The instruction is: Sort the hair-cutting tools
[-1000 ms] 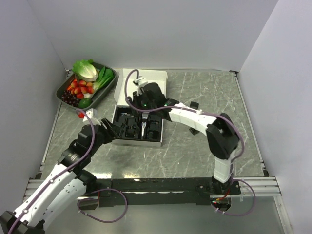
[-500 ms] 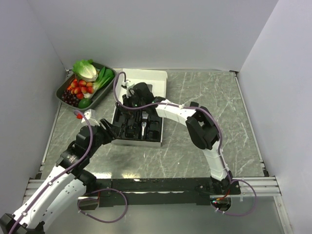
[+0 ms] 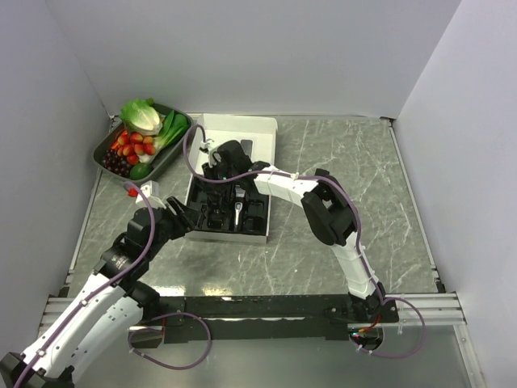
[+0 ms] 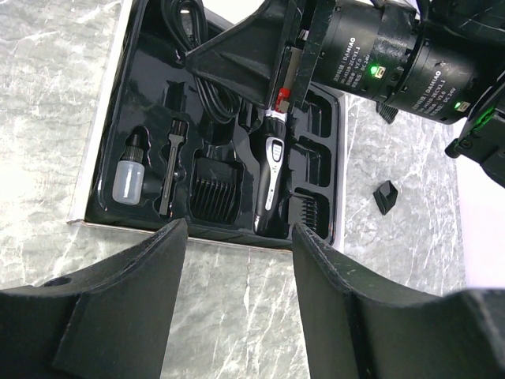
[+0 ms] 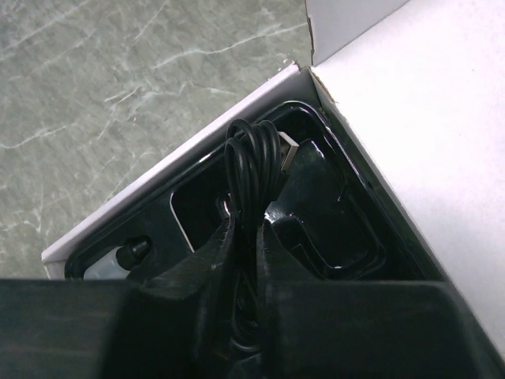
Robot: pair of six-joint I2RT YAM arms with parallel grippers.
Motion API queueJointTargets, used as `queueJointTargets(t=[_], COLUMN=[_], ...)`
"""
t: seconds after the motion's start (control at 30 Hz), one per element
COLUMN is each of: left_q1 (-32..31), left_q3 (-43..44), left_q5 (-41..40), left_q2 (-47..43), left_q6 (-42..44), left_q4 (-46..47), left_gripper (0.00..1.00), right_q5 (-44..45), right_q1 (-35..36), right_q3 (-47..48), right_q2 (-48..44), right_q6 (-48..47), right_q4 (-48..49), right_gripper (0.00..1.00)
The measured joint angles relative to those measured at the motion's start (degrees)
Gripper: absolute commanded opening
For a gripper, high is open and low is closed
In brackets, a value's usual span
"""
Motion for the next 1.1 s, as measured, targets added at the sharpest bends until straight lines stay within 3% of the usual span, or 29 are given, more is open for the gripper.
queueJointTargets(t=[0.23,0.63,0.9,1.1], left_q1=[0.00,0.00,0.00,0.00], left_q3=[0.00,0.00,0.00,0.72], left_q5=[-0.02,-0.04,-0.61,-0.63], left_q2=[0.26,0.24,0.13,0.15], left_q6=[0.00,-0.02,0.00,0.07], left_q4=[0.02,0.02,-0.44,-1.40], left_gripper=[0.61,0.62,0.63,0.64], right_q5=[0.79,2.38,7.39,20.44], right_q1=[0.02,0.39,0.46,0.37], right_q3=[0.00,-4.15,-12.52,-18.36], right_q2=[0.00,-2.56,-19.21,-35.04], right_q6=[-0.59,-1.68,-3.15,-4.20], right_q4=[-0.26,1.44,2.71,2.23], right_gripper=[0.48,0.53,0.55,0.64])
